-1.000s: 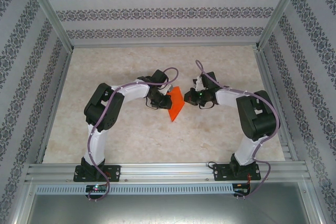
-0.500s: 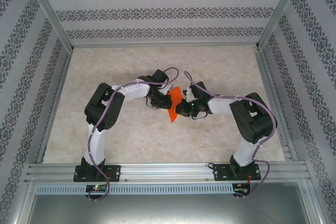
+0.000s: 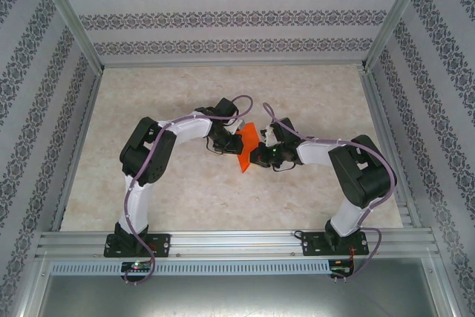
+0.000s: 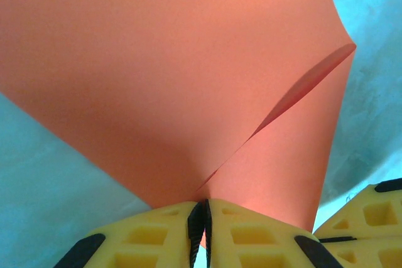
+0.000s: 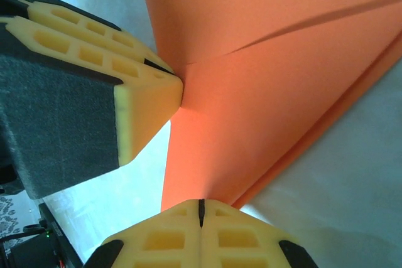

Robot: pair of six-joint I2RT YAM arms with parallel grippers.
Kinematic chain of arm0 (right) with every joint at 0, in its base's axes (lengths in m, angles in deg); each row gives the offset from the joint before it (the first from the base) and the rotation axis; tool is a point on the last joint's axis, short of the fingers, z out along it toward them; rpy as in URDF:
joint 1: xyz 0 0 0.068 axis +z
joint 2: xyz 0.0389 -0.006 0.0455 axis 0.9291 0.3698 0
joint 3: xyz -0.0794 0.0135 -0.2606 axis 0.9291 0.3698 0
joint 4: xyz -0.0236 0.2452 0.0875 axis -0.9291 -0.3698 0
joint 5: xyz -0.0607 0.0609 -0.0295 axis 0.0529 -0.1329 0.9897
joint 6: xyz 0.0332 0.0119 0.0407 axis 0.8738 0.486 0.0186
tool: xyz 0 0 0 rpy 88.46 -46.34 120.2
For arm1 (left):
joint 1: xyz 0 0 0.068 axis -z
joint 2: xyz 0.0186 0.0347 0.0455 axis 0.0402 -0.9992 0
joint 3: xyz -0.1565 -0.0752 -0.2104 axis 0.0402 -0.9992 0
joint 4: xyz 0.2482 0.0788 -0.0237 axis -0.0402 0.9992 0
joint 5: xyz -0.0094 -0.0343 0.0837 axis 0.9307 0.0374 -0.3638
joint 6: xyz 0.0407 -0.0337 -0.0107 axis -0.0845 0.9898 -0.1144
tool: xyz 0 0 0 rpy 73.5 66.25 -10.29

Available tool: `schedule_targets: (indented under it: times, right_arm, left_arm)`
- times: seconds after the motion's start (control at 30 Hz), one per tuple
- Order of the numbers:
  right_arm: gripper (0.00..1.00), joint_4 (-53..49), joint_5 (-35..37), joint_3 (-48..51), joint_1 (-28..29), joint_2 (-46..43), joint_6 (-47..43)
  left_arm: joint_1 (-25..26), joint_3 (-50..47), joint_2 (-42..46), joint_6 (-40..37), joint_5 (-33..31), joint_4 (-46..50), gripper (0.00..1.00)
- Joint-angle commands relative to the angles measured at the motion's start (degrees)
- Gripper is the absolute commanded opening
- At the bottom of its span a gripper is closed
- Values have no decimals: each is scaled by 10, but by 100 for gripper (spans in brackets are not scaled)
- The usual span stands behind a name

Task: Fold a paper plane with a square sheet of paper (pick it up from the middle)
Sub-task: Third fold the triangle at the center of the table.

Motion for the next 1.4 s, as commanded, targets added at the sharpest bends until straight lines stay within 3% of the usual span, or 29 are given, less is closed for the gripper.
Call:
schedule_targets:
  times: [0.0, 0.67, 1.07, 1.37]
  right_arm:
    - [2, 24, -20, -5, 2, 10, 12]
    - [2, 25, -22, -22, 5, 50, 6]
    - [1, -19, -5, -25, 5, 60, -23]
    - [1, -24, -6, -15, 4, 56, -30]
  left_arm:
    - [1, -36, -64, -15, -86, 50, 18]
    - [1, -38, -63, -15, -84, 49, 17]
    - [-1, -9, -25, 6, -40, 46, 19]
    - [-4, 22, 24, 25, -17, 52, 28]
